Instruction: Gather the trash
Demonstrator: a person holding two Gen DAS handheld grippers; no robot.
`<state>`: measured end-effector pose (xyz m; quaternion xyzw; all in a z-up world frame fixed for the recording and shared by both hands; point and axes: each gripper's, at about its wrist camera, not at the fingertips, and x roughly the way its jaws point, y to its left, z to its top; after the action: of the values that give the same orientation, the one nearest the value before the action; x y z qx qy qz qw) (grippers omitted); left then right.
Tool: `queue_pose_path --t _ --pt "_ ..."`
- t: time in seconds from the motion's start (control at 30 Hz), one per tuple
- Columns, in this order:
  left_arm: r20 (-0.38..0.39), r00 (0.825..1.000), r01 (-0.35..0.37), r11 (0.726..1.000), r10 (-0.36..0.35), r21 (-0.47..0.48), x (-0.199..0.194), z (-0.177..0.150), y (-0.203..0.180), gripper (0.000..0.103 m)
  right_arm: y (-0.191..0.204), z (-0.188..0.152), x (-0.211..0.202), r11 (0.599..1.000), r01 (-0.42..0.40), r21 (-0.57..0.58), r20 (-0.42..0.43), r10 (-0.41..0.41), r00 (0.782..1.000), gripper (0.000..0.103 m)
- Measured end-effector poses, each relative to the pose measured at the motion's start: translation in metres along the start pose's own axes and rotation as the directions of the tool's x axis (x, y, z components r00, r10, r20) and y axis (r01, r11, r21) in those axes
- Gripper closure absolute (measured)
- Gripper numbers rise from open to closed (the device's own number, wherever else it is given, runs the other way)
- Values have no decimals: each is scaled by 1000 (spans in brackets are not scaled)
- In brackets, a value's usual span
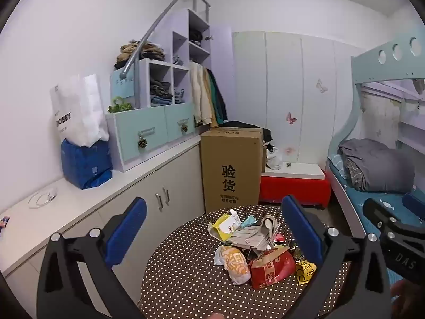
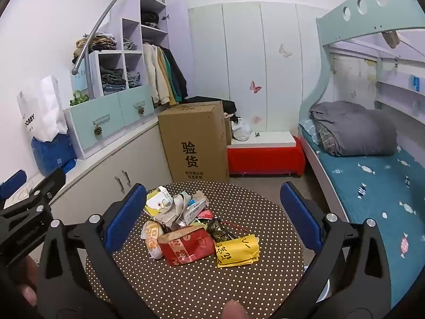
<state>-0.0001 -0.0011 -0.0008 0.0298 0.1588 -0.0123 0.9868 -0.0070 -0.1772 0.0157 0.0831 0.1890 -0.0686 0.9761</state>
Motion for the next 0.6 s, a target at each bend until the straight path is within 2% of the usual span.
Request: queue_pose_path --t 0.13,0.17,0.2,0.3,0.47,0.6 --pt "-9 1000 -3 1000 4 16 9 -1 5 4 3 0 4 999 18 -36 9 -18 1000 5" --pt "-21 1000 -17 999 17 41 14 1 -5 4 2 2 4 999 1 -34 6 -1 1000 5" --pt "-2 999 -33 997 33 63 13 0 -16 4 2 0 7 999 1 -41 -3 -1 1000 5" --pt "38 997 -61 997 59 46 13 -5 -12 4 4 -2 6 998 20 -54 -4 -21 1000 5" --pt "130 991 28 998 -22 -49 6 -6 4 4 1 -3 20 999 39 -33 -45 -40 998 5" --pt "92 992 93 990 -83 -107 11 -3 8 4 -4 -3 20 998 56 -18 -39 -57 998 5"
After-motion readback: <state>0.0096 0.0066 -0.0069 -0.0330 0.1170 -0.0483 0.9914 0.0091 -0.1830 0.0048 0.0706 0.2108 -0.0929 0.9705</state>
